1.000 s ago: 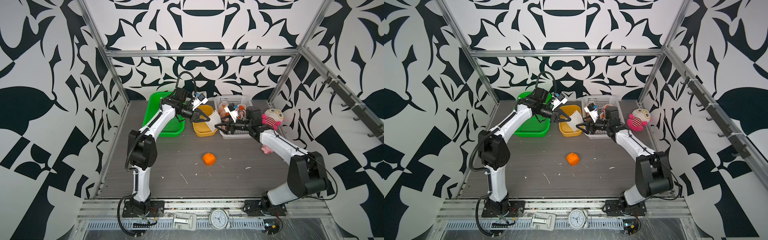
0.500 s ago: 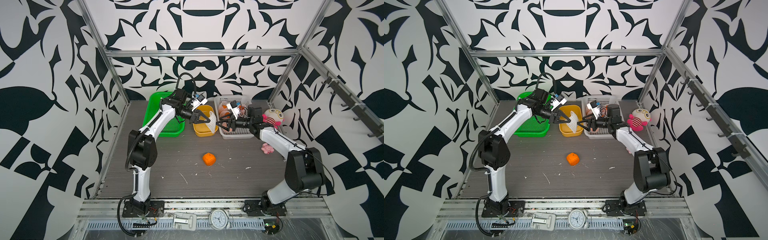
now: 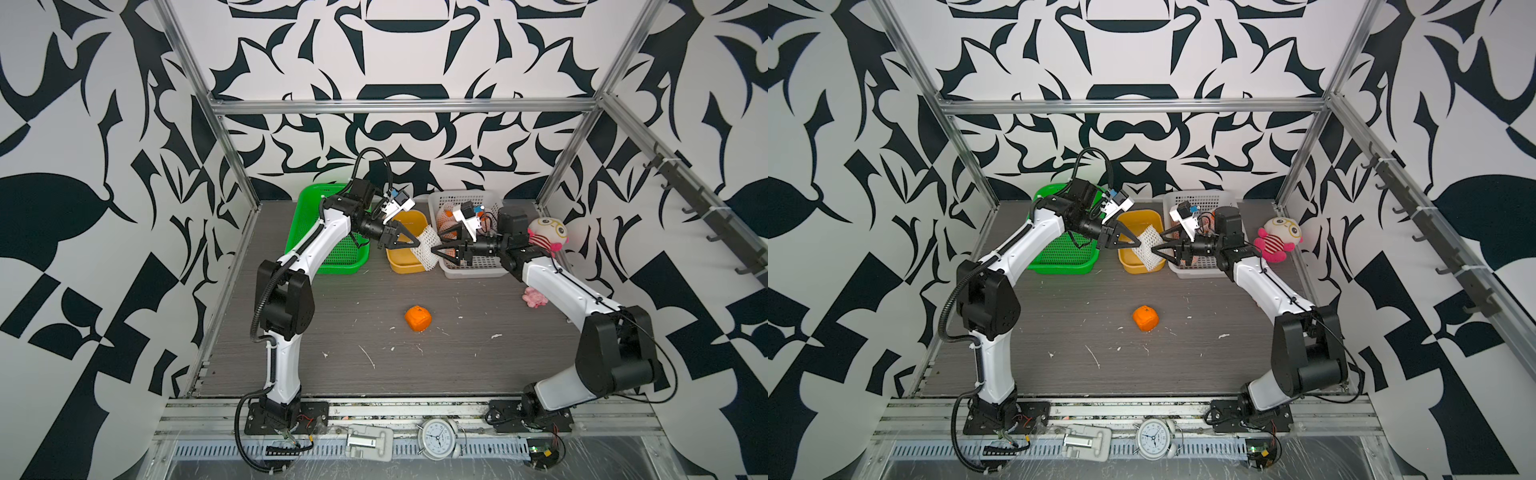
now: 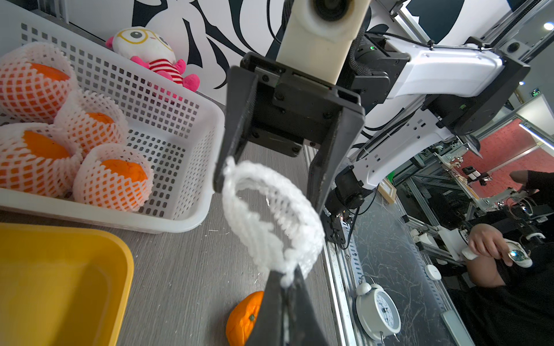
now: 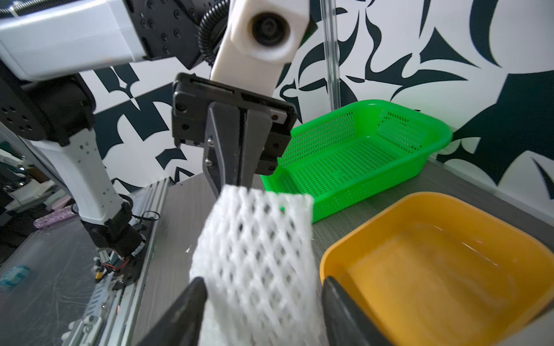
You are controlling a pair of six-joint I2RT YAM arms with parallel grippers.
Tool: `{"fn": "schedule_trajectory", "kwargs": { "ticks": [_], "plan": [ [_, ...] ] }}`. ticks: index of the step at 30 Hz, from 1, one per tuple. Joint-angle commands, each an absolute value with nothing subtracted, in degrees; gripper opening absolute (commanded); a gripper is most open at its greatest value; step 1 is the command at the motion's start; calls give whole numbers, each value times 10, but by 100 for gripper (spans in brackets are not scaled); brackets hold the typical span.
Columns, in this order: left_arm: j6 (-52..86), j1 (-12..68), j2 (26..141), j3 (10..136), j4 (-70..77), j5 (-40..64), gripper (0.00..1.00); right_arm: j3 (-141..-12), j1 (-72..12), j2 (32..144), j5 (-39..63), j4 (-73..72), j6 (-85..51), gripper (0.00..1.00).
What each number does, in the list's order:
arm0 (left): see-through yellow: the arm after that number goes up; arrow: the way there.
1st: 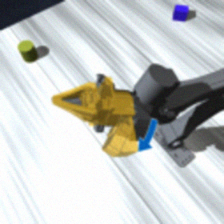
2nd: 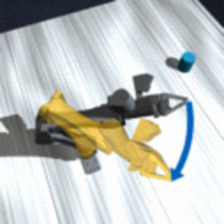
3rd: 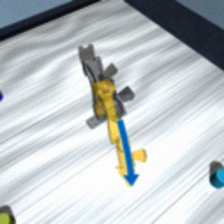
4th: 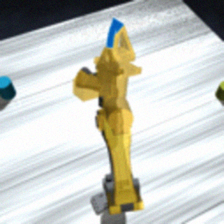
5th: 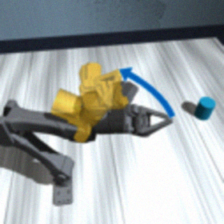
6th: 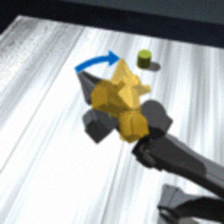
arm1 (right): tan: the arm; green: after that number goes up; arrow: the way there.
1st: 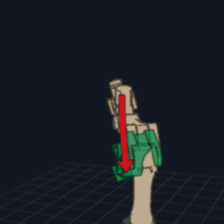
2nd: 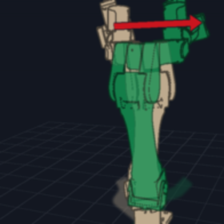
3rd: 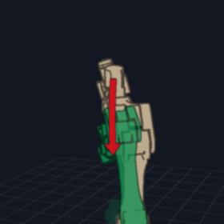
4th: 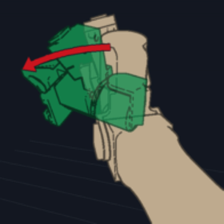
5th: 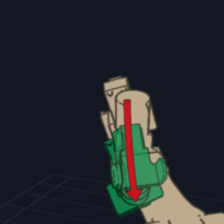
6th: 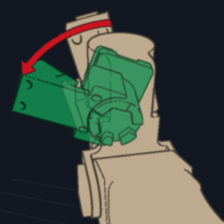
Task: Remove foam nets from oranges
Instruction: Place the foam net into the storage box.
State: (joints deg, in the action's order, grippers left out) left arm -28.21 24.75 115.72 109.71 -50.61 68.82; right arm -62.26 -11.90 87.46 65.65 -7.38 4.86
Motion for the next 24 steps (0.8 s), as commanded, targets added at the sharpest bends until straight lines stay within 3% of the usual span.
{"fn": "schedule_trajectory", "kwargs": {
  "ticks": [1,4,8,10,14,19,24],
  "plan": [
    [-300,248,1160,1102,-535,696,0,-642,-122,874,683,-80,58,40],
    [-299,249,1160,1101,-535,687,0,-641,-122,869,685,-67,67,13],
    [-281,248,1153,1089,-520,663,1,-638,-122,860,673,-37,76,2],
    [-246,248,1137,1064,-479,635,27,-640,-121,856,650,-17,75,1],
    [-112,236,1074,951,-297,523,56,-641,-121,857,576,5,39,0],
    [36,216,972,802,-129,322,98,-695,-133,908,411,59,-39,0],
    [144,215,924,763,-123,203,99,-831,-155,1020,297,157,-137,0]
  ]
}}
